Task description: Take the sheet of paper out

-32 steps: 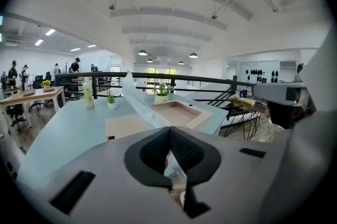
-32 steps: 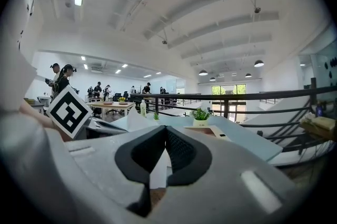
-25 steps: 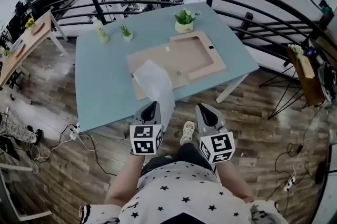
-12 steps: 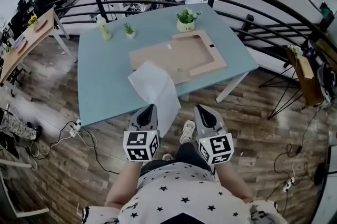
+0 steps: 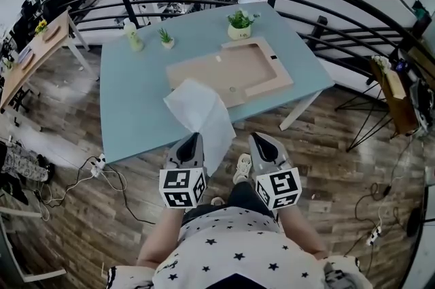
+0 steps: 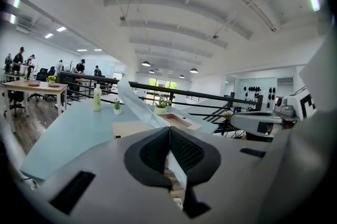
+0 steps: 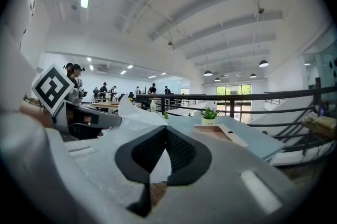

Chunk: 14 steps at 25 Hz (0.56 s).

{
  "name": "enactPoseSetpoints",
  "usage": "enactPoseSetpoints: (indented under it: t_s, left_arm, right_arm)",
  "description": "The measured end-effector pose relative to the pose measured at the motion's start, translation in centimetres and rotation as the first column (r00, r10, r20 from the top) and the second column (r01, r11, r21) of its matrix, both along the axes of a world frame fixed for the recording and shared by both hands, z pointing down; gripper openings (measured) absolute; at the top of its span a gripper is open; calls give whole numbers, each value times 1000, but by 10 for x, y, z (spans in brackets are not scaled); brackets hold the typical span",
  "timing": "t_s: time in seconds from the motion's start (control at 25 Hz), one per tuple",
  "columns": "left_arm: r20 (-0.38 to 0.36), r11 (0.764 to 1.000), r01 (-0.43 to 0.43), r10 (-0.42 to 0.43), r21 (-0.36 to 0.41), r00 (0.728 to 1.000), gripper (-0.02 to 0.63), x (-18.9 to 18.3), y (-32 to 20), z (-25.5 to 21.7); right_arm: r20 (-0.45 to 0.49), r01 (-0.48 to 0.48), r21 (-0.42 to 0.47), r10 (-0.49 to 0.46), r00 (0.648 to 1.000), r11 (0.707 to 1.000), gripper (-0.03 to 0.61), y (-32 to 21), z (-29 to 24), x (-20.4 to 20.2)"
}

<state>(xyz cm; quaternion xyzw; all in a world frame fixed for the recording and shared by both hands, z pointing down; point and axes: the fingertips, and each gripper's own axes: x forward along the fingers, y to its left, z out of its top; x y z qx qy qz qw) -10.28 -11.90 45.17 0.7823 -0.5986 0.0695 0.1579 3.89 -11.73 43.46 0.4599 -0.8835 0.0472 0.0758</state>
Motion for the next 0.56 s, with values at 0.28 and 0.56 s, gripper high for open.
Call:
enactPoseSetpoints:
  t_s: [0.28,0.56]
  left_arm:
    - [-10,1000,-9,9,0,1000,3,-1,-7,0]
    - [-12,1000,-11,11,-1,1000,3,-5,-15,1]
  right_arm:
    - [-5,-11,0,11,1000,1000,6,-8,2,-1]
    - [0,-10,-1,10,1000,1000,5,-16,2,-5]
